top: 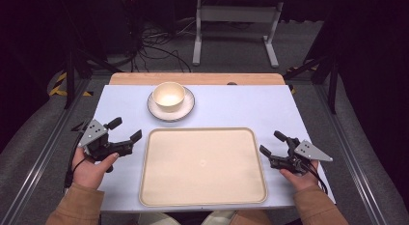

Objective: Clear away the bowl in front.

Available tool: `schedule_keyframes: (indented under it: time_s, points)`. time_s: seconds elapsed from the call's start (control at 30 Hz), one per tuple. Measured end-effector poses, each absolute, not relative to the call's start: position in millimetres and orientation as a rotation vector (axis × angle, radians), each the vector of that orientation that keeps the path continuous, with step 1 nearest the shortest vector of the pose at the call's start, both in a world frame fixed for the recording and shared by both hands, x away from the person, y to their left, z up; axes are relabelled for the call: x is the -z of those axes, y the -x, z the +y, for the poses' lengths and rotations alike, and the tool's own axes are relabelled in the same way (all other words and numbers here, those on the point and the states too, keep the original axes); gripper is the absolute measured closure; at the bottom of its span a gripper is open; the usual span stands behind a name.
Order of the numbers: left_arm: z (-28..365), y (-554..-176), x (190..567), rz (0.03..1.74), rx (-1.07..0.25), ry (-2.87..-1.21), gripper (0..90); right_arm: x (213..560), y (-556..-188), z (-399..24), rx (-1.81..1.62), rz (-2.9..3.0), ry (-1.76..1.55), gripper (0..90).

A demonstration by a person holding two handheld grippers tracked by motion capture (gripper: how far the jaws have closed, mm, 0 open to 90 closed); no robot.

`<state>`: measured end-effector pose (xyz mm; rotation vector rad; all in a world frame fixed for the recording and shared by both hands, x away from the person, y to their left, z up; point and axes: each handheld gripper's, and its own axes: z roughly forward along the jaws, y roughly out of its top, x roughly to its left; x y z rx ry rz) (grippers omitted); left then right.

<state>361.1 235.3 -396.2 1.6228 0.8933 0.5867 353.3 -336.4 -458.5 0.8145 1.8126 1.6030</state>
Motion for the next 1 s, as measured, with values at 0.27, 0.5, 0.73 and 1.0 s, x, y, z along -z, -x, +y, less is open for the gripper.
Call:
schedule_keyframes:
  time_s: [0.27, 0.5, 0.73, 1.0]
  points:
    - [232, -371, 383, 0.879, -0.586, -1.621, 11.9, 459, -353, -336, -1.602, 1.816, -0.812, 18.9]
    - [226, -379, 376, 0.874, -0.573, -1.620, 12.0, 459, -353, -336, -1.603, 1.818, -0.808, 19.1]
    - [223, -394, 374, 0.924, -0.546, -1.617, 13.1, 459, -353, -336, -1.604, 1.823, -0.801, 20.0]
    - [220, -415, 369, 0.942, -0.568, -1.632, 13.1, 459, -353, -337, -1.607, 1.821, -0.802, 19.9]
